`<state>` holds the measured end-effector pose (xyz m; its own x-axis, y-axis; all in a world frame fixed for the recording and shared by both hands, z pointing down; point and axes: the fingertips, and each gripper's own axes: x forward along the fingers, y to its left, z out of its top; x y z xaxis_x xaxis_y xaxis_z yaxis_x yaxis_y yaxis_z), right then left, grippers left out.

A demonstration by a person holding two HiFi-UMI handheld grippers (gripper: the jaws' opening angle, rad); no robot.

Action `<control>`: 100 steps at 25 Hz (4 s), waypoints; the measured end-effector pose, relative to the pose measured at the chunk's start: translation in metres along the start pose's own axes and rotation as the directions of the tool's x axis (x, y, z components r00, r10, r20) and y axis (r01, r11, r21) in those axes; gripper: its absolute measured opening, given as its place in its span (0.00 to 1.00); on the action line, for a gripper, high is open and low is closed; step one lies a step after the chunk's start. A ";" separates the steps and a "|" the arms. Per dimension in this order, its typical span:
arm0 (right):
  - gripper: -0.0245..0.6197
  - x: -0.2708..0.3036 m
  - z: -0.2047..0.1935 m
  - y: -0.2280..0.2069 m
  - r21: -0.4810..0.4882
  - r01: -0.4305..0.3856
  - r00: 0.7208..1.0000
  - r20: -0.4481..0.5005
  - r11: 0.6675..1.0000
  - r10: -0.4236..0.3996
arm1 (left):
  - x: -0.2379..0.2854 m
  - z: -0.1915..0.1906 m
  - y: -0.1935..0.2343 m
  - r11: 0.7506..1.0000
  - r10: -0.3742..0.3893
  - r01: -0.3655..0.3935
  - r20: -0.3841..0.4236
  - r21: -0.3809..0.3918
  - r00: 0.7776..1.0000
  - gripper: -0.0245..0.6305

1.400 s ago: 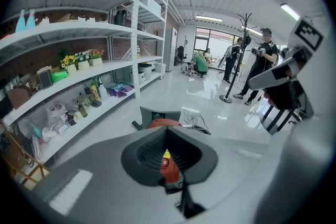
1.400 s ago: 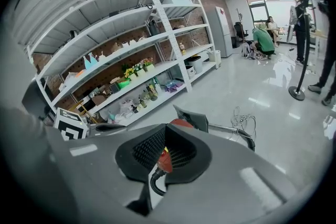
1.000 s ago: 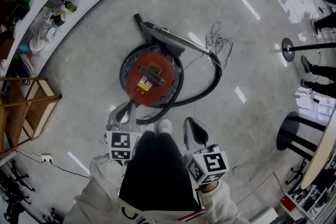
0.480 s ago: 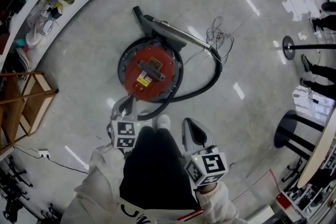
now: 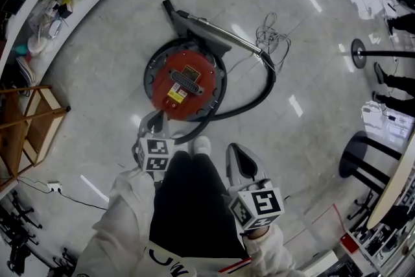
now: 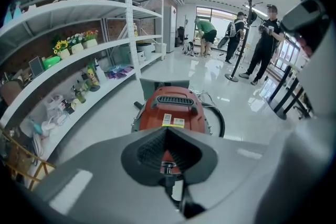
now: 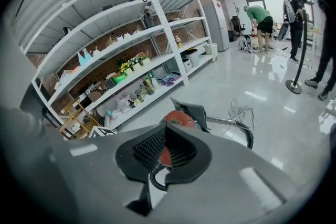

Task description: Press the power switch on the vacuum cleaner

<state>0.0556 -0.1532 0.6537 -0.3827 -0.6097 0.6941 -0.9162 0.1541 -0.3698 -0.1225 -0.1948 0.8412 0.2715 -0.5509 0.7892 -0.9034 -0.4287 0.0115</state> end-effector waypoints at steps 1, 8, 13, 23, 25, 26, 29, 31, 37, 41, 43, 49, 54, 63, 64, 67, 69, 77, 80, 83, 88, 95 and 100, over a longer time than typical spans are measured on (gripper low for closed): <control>0.04 0.000 0.000 0.000 0.002 0.002 1.000 -0.001 1.000 -0.002 | 0.002 0.000 0.001 1.000 -0.001 0.001 -0.004 0.000 1.000 0.04; 0.04 0.001 -0.004 -0.004 0.019 0.014 1.000 -0.013 1.000 -0.013 | 0.018 -0.011 0.005 1.000 0.003 -0.002 -0.035 0.025 0.999 0.04; 0.04 0.000 -0.007 -0.008 0.030 0.023 1.000 -0.019 0.999 -0.022 | 0.029 -0.017 0.005 0.999 0.003 0.000 -0.055 0.044 0.999 0.04; 0.04 -0.003 -0.010 -0.016 0.050 0.048 0.999 -0.017 0.998 -0.048 | 0.042 -0.024 0.005 0.998 0.010 -0.005 -0.094 0.055 0.996 0.04; 0.04 -0.005 -0.011 -0.018 0.056 0.052 0.999 -0.019 0.997 -0.051 | 0.044 -0.025 0.004 0.998 0.008 -0.002 -0.100 0.060 0.995 0.04; 0.04 -0.005 -0.011 -0.019 0.059 0.054 0.998 -0.019 0.997 -0.053 | 0.045 -0.025 0.004 0.998 0.008 -0.001 -0.103 0.062 0.995 0.04; 0.04 -0.005 -0.012 -0.020 0.065 0.058 0.998 -0.021 0.996 -0.057 | 0.048 -0.028 0.005 0.998 0.008 0.000 -0.110 0.069 0.994 0.04; 0.04 -0.004 -0.013 -0.021 0.068 0.060 0.998 -0.020 0.996 -0.059 | 0.051 -0.031 0.007 0.998 0.008 0.000 -0.118 0.066 0.993 0.04; 0.04 -0.002 -0.014 -0.022 0.075 0.064 0.998 -0.025 0.995 -0.062 | 0.057 -0.034 0.010 0.999 0.006 0.001 -0.139 0.049 0.990 0.04; 0.04 0.000 -0.015 -0.021 0.079 0.061 0.998 -0.031 0.995 -0.059 | 0.060 -0.035 0.009 0.999 -0.001 0.009 -0.151 0.053 0.988 0.04; 0.04 0.002 -0.015 -0.020 0.083 0.060 0.998 -0.033 0.995 -0.057 | 0.061 -0.035 0.009 0.999 -0.001 0.010 -0.156 0.053 0.988 0.04; 0.04 0.007 -0.013 -0.018 0.083 0.051 0.998 -0.034 0.995 -0.048 | 0.062 -0.034 0.009 0.998 -0.006 0.014 -0.151 0.056 0.988 0.04; 0.04 0.010 -0.013 -0.018 0.081 0.054 0.998 -0.035 0.995 -0.051 | 0.063 -0.034 0.009 0.999 -0.015 0.022 -0.143 0.049 0.990 0.04; 0.04 0.011 -0.018 -0.017 0.090 0.055 0.998 -0.044 0.994 -0.051 | 0.065 -0.038 0.012 0.999 -0.023 0.027 -0.161 0.028 0.987 0.04; 0.04 0.011 -0.018 -0.017 0.091 0.055 0.998 -0.044 0.994 -0.051 | 0.065 -0.037 0.012 0.999 -0.023 0.028 -0.158 0.029 0.987 0.04; 0.04 0.011 -0.018 -0.018 0.091 0.057 0.998 -0.043 0.994 -0.053 | 0.064 -0.036 0.012 0.999 -0.021 0.025 -0.160 0.029 0.987 0.04; 0.04 0.010 -0.017 -0.019 0.093 0.059 0.997 -0.044 0.994 -0.055 | 0.063 -0.035 0.012 0.999 -0.018 0.023 -0.162 0.031 0.987 0.04; 0.04 0.011 -0.017 -0.020 0.093 0.060 0.997 -0.047 0.994 -0.055 | 0.065 -0.036 0.012 0.999 -0.021 0.029 -0.162 0.045 0.987 0.04; 0.04 0.012 -0.018 -0.018 0.091 0.055 0.998 -0.049 0.994 -0.051 | 0.066 -0.039 0.012 0.999 -0.022 0.029 -0.165 0.042 0.986 0.04; 0.04 0.012 -0.019 -0.019 0.089 0.054 0.998 -0.050 0.995 -0.050 | 0.070 -0.044 0.013 0.999 -0.023 0.029 -0.187 0.032 0.982 0.04; 0.04 0.012 -0.019 -0.020 0.093 0.055 0.997 -0.051 0.994 -0.051 | 0.074 -0.044 0.013 0.998 -0.039 0.046 -0.194 0.031 0.980 0.04; 0.04 0.007 -0.013 -0.014 0.068 0.032 0.999 -0.033 0.997 -0.030 | 0.065 -0.027 0.018 1.000 -0.018 0.021 -0.162 0.022 0.987 0.04; 0.04 -0.001 -0.006 -0.013 0.040 0.017 1.000 -0.014 0.999 -0.016 | 0.051 -0.016 0.019 1.000 0.001 0.000 -0.131 0.012 0.991 0.04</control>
<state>0.0672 -0.1499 0.6619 -0.3693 -0.6014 0.7085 -0.9171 0.1123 -0.3826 -0.1313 -0.2191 0.8916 0.2248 -0.4531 0.8626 -0.8993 -0.4372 0.0047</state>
